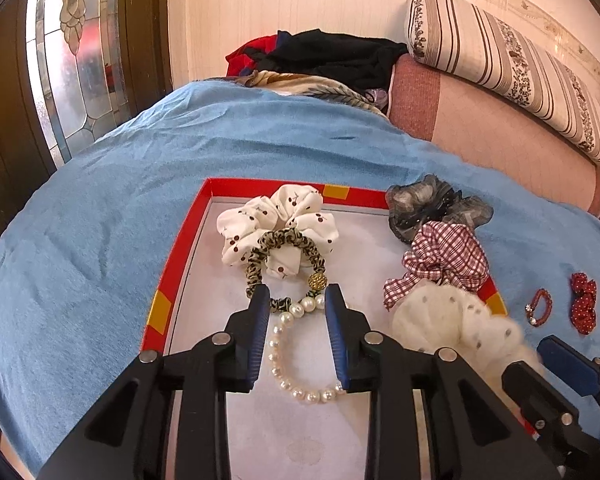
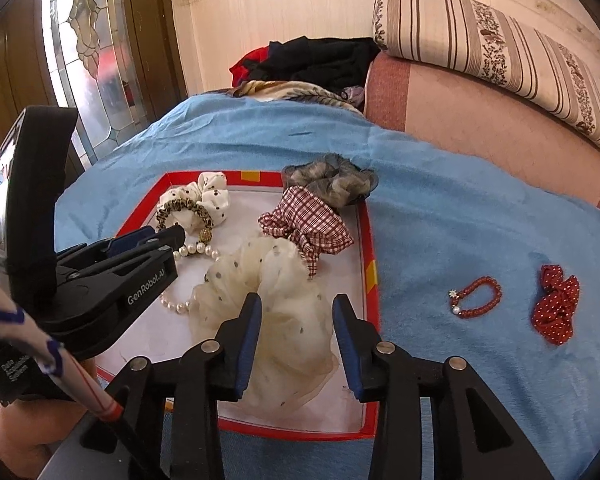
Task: Organize jewelry
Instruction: 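Open the right gripper over the tray while the left releases the pearl bracelet, then grasp the red polka-dot scrunchie with the right gripper while the left grasps the red bead bracelet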
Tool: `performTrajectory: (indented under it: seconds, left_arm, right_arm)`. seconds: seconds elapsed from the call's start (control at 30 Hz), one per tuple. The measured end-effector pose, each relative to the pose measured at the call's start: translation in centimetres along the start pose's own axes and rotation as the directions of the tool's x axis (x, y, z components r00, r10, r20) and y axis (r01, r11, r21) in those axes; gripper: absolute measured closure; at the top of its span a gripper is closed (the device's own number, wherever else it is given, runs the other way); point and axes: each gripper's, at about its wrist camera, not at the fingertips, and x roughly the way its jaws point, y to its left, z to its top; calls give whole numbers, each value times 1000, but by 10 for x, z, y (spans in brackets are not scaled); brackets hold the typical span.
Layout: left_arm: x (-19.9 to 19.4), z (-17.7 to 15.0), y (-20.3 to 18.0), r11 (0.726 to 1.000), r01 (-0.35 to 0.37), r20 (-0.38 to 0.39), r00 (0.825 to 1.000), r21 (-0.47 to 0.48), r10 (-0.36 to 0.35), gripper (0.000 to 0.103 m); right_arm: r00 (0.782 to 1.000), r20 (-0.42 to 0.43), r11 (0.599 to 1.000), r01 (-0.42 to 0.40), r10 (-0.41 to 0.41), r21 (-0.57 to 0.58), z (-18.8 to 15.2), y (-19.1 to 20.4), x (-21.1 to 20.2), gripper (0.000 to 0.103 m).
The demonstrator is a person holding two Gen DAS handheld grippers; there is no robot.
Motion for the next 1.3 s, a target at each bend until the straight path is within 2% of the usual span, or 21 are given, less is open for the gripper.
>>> performTrajectory:
  seconds: [0.1, 0.3, 0.37, 0.53, 0.67, 0.8, 0.97, 1.13, 1.2, 1.3]
  left_arm:
    - [-4, 1, -2, 1000, 5, 9, 1000, -2, -5, 74]
    - [-11, 4, -6, 1000, 8, 36, 999, -2, -8, 61]
    - [-15, 4, -8, 1000, 16, 48, 999, -3, -16, 60]
    - [-30, 7, -22, 998, 58, 97, 993, 27, -60, 60]
    - [-41, 7, -49, 986, 140, 109, 983, 89, -150, 60]
    - [-41, 2, -79, 965, 225, 70, 969, 136, -236, 60]
    - [-37, -9, -116, 941, 274, 24, 959, 199, -284, 60]
    - [-33, -19, -148, 912, 328, -29, 943, 247, -332, 60]
    - [-30, -21, -158, 897, 367, -65, 930, 247, -363, 60]
    - [-24, -25, -174, 872, 423, -120, 906, 245, -406, 58]
  right_arm:
    - [1000, 9, 1000, -2, 2, 8, 1, -3, -5, 63]
    - [999, 37, 1000, 5, -5, 24, 3, -19, -22, 60]
    - [999, 47, 999, 15, -17, 37, 5, -30, -29, 60]
    - [996, 59, 990, 54, -62, 131, 9, -87, -48, 60]
    - [987, 62, 964, 129, -147, 231, 5, -147, -62, 60]
    - [982, 31, 923, 164, -186, 350, -10, -203, -63, 60]
    - [984, -29, 882, 169, -174, 440, -24, -250, -49, 60]
    - [983, -58, 851, 180, -175, 494, -34, -280, -30, 45]
    - [985, -73, 842, 173, -158, 511, -39, -290, -19, 43]
    - [994, -87, 824, 105, -68, 557, -48, -301, 2, 43]
